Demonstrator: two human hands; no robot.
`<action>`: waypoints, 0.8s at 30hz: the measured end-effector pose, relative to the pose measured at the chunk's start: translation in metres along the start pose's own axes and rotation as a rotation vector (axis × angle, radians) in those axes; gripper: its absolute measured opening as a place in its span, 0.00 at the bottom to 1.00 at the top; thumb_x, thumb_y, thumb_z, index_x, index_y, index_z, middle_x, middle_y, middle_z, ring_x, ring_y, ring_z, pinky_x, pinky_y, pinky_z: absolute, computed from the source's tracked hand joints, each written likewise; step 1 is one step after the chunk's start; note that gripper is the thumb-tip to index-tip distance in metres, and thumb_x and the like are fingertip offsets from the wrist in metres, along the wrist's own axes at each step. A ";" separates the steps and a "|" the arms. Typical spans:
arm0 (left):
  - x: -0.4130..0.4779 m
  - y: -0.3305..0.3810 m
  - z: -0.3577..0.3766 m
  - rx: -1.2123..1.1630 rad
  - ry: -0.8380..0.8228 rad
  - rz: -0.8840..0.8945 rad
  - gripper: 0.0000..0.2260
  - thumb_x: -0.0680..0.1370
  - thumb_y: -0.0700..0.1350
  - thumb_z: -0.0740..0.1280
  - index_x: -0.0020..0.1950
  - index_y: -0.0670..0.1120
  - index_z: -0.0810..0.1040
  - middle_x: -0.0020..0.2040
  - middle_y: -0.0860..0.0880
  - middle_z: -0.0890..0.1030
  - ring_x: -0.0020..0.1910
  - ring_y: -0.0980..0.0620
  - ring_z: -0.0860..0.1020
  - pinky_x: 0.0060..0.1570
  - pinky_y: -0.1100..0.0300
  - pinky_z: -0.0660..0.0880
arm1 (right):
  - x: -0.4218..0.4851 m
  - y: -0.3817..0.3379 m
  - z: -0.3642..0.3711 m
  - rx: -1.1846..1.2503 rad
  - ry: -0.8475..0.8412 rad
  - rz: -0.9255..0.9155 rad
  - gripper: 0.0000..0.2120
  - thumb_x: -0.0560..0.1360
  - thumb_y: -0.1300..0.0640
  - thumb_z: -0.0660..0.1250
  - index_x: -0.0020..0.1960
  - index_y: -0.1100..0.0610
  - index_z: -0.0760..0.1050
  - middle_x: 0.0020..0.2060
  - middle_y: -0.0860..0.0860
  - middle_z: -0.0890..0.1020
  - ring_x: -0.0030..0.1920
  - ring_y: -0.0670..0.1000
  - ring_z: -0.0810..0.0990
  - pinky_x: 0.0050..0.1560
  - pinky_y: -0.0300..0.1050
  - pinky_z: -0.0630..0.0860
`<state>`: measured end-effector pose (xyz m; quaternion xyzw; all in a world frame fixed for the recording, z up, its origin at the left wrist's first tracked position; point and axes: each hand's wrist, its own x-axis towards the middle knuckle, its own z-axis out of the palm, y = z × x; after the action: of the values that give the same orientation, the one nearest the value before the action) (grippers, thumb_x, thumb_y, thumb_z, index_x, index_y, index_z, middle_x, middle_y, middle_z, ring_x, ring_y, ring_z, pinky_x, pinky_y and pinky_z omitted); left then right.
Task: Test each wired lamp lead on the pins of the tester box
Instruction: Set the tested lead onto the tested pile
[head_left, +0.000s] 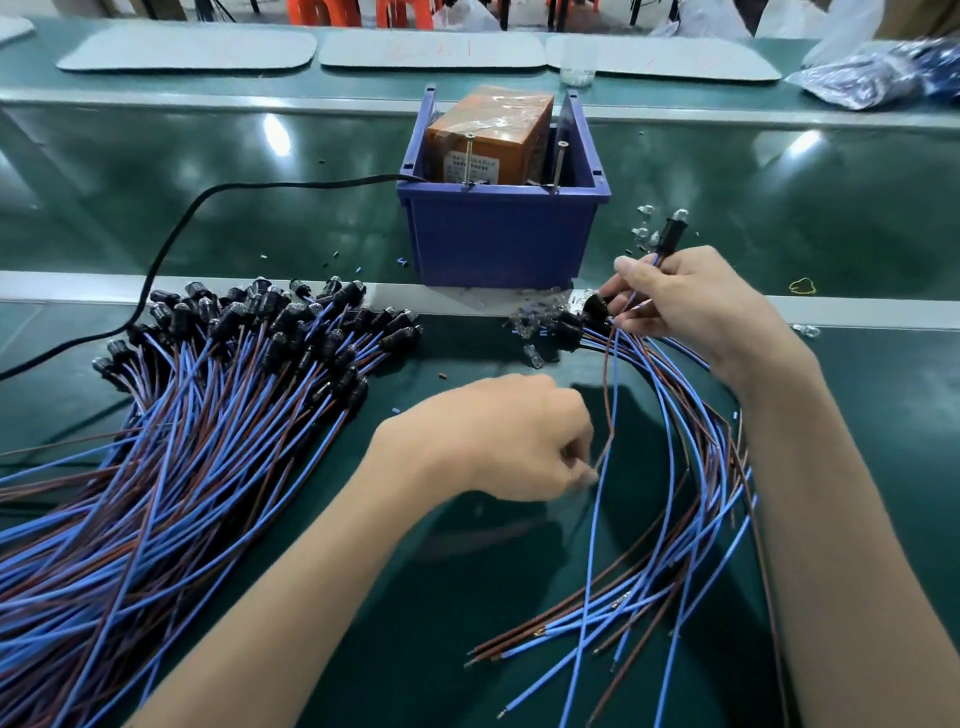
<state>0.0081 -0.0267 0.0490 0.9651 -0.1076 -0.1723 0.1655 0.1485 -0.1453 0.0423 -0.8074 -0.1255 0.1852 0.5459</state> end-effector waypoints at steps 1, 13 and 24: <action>-0.001 0.004 0.000 -0.033 -0.055 0.030 0.11 0.78 0.53 0.65 0.46 0.47 0.81 0.33 0.52 0.75 0.36 0.49 0.75 0.38 0.59 0.70 | 0.002 0.001 -0.001 0.014 0.017 0.010 0.15 0.81 0.57 0.60 0.40 0.62 0.77 0.31 0.53 0.77 0.24 0.42 0.78 0.29 0.30 0.75; -0.008 -0.016 -0.009 0.134 -0.076 -0.272 0.19 0.75 0.62 0.64 0.34 0.49 0.70 0.32 0.54 0.71 0.33 0.51 0.71 0.35 0.60 0.66 | 0.004 0.011 -0.006 -0.399 -0.097 -0.006 0.06 0.75 0.62 0.69 0.40 0.59 0.81 0.31 0.50 0.83 0.33 0.43 0.81 0.47 0.37 0.78; -0.038 -0.089 -0.035 0.189 0.279 -0.908 0.20 0.65 0.59 0.77 0.51 0.51 0.81 0.45 0.47 0.78 0.51 0.43 0.78 0.44 0.55 0.68 | 0.000 0.010 -0.009 -0.755 -0.008 0.093 0.10 0.67 0.53 0.77 0.34 0.56 0.79 0.27 0.47 0.83 0.45 0.50 0.82 0.54 0.47 0.77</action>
<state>-0.0005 0.0751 0.0601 0.9393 0.3324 -0.0855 -0.0018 0.1523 -0.1563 0.0362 -0.9558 -0.1501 0.1537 0.2007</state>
